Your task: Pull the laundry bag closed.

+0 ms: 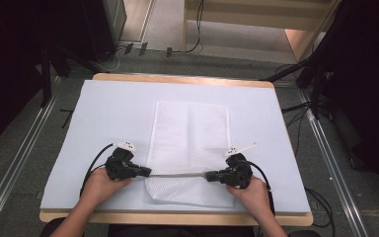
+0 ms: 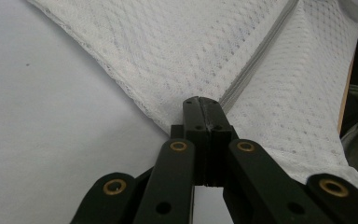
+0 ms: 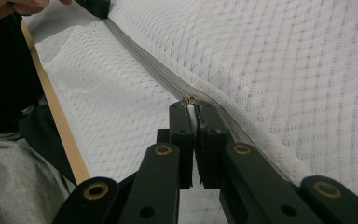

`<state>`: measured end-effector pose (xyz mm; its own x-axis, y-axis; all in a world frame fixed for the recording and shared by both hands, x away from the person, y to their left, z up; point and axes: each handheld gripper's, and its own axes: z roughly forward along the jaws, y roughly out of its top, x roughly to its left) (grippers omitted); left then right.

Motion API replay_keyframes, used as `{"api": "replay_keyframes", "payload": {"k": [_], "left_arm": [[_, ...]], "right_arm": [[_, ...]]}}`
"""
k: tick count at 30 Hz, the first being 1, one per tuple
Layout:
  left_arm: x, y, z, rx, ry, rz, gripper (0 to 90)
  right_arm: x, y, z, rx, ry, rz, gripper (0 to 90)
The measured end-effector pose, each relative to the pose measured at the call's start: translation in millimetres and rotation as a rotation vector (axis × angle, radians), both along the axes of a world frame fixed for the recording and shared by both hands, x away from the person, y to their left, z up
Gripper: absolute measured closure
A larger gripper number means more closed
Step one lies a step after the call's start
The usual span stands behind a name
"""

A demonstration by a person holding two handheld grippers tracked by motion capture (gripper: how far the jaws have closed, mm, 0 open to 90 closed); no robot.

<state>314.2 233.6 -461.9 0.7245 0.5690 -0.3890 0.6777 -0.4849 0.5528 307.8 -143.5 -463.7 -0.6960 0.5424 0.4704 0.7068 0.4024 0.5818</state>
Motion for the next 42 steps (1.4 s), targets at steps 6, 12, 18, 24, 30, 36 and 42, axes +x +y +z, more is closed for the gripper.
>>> {"api": "replay_keyframes", "payload": {"k": [6, 12, 18, 24, 30, 36, 42], "left_arm": [[0.0, 0.0, 0.1, 0.001, 0.0, -0.001, 90.0], [0.0, 0.0, 0.2, 0.004, 0.001, 0.003, 90.0], [0.4, 0.5, -0.3, -0.001, 0.004, 0.003, 90.0], [0.4, 0.5, -0.2, 0.0, 0.004, 0.003, 90.0], [0.8, 0.9, -0.3, -0.002, 0.005, -0.003, 90.0], [1.4, 1.1, -0.6, -0.004, 0.005, -0.006, 90.0], [2.3, 1.4, -0.7, -0.005, 0.007, -0.012, 90.0]], "right_arm": [[0.1, -1.8, 0.1, -0.006, 0.0, 0.002, 88.2], [0.7, -6.6, 1.4, -0.005, 0.006, -0.005, 88.2], [0.8, -8.7, 1.1, -0.01, 0.009, -0.002, 88.2], [2.1, -19.9, 2.7, -0.008, 0.013, -0.034, 88.2], [1.9, -23.1, 3.2, -0.015, 0.009, -0.027, 88.2], [2.6, -31.6, 3.1, -0.029, 0.014, -0.051, 88.2], [0.7, -35.3, 3.2, -0.029, 0.017, -0.056, 88.2]]}}
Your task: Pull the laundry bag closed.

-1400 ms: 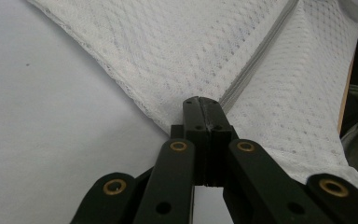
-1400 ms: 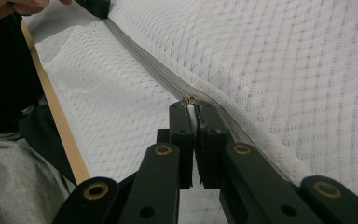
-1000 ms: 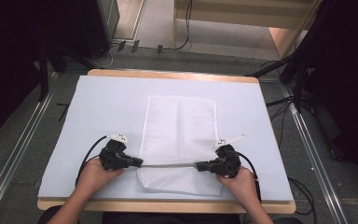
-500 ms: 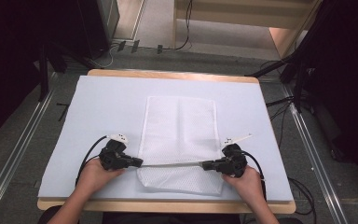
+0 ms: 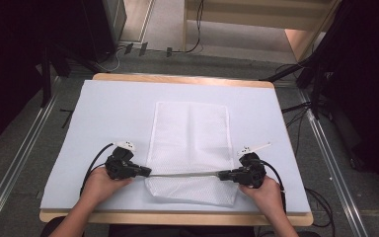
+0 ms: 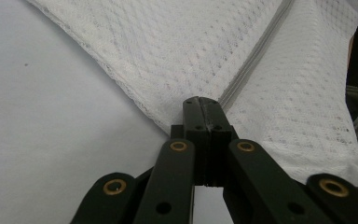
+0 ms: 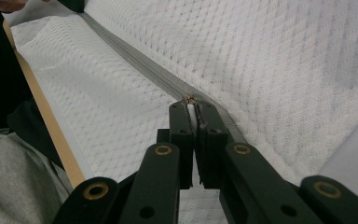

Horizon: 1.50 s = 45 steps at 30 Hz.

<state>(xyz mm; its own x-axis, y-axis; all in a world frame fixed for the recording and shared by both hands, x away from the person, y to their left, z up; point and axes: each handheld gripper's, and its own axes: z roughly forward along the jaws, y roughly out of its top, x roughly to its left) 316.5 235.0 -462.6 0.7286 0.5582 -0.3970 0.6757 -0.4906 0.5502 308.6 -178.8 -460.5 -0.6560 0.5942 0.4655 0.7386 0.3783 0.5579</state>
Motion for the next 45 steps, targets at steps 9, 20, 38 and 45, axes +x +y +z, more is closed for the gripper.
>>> {"api": "replay_keyframes", "payload": {"k": [9, 20, 38, 45], "left_arm": [[1.1, 0.0, -0.2, -0.003, 0.005, -0.004, 90.0], [1.0, 0.6, -0.7, -0.009, 0.007, -0.002, 90.0], [0.0, 1.0, -0.2, -0.001, -0.006, -0.006, 90.0], [0.1, 1.3, -0.3, -0.003, -0.008, -0.006, 90.0]], "right_arm": [[-1.4, -3.7, -0.3, 0.01, 0.006, -0.004, 88.2], [-0.7, -10.5, -0.5, 0.032, 0.007, -0.007, 88.2], [-0.2, -13.7, 0.1, 0.028, -0.002, 0.032, 88.2], [1.5, -21.0, -1.7, 0.026, 0.016, 0.021, 88.2]]}}
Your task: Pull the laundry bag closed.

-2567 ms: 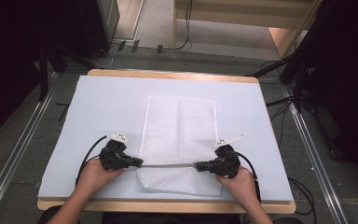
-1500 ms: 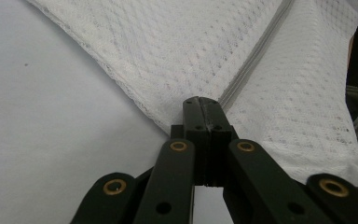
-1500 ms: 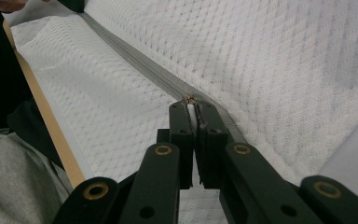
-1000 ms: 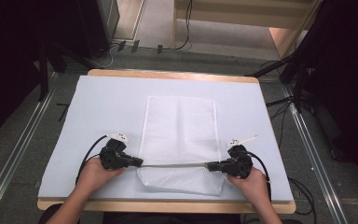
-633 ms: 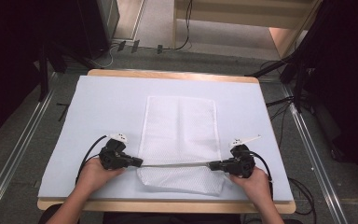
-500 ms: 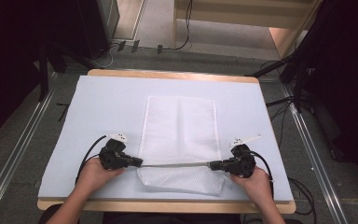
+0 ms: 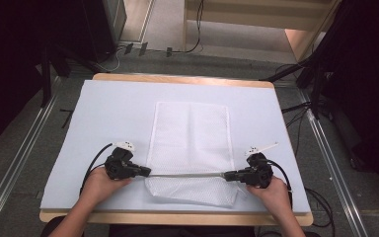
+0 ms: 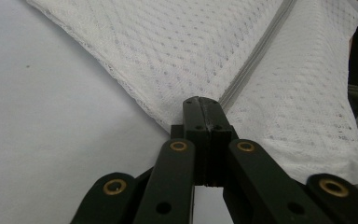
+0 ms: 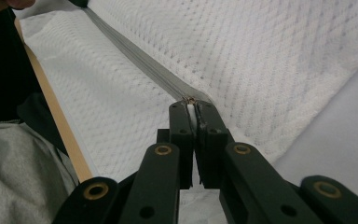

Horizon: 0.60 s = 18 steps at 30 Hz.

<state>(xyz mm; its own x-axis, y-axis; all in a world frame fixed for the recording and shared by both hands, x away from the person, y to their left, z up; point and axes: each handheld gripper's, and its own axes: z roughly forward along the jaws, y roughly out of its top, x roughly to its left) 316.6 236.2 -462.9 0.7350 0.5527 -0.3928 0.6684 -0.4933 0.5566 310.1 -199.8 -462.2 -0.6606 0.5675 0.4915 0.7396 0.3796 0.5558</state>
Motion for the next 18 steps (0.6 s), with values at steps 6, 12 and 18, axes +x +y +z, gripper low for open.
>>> {"api": "replay_keyframes", "payload": {"k": [6, 12, 18], "left_arm": [[-0.1, -0.1, -0.1, -0.002, -0.002, -0.001, 90.0], [-0.1, -0.4, 0.0, 0.0, 0.002, 0.001, 90.0], [0.2, -0.1, 0.1, 0.002, 0.002, 0.003, 90.0]], "right_arm": [[0.6, -4.6, 0.2, 0.003, 0.007, 0.0, 88.2], [0.4, -4.7, 1.1, -0.002, 0.008, 0.003, 88.3], [0.0, -20.5, 2.6, -0.042, 0.011, -0.051, 88.3]]}}
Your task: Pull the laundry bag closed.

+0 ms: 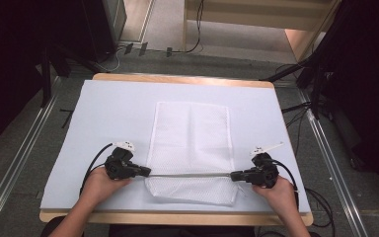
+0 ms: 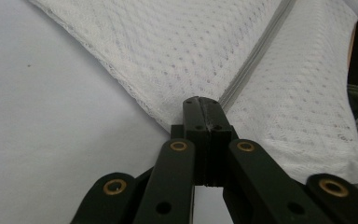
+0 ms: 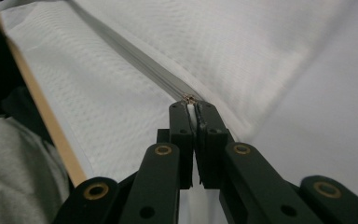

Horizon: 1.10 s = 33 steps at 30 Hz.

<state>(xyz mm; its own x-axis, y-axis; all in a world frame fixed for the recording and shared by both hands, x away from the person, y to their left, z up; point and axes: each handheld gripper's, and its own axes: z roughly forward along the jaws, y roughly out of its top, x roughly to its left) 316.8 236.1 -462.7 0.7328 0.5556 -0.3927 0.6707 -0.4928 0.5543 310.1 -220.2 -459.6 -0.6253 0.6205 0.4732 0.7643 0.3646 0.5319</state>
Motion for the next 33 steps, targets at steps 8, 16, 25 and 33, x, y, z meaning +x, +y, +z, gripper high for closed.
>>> {"api": "replay_keyframes", "payload": {"k": [8, 16, 25, 33], "left_arm": [[1.6, 0.5, 0.2, -0.009, 0.011, -0.006, 90.0], [3.0, 6.7, 7.4, -0.008, 0.008, 0.011, 78.0], [2.4, 15.2, 15.7, -0.022, -0.011, 0.081, 61.6], [2.2, 23.3, 25.3, -0.022, -0.045, 0.14, 46.9]], "right_arm": [[-0.3, -4.9, -1.0, 0.008, -0.022, 0.025, 87.5], [-0.9, 2.0, -0.8, -0.001, -0.057, 0.027, 71.0], [-0.7, -4.6, 7.0, 0.012, -0.125, -0.021, 57.7], [0.9, -20.7, 9.3, -0.007, -0.204, -0.08, 42.8]]}}
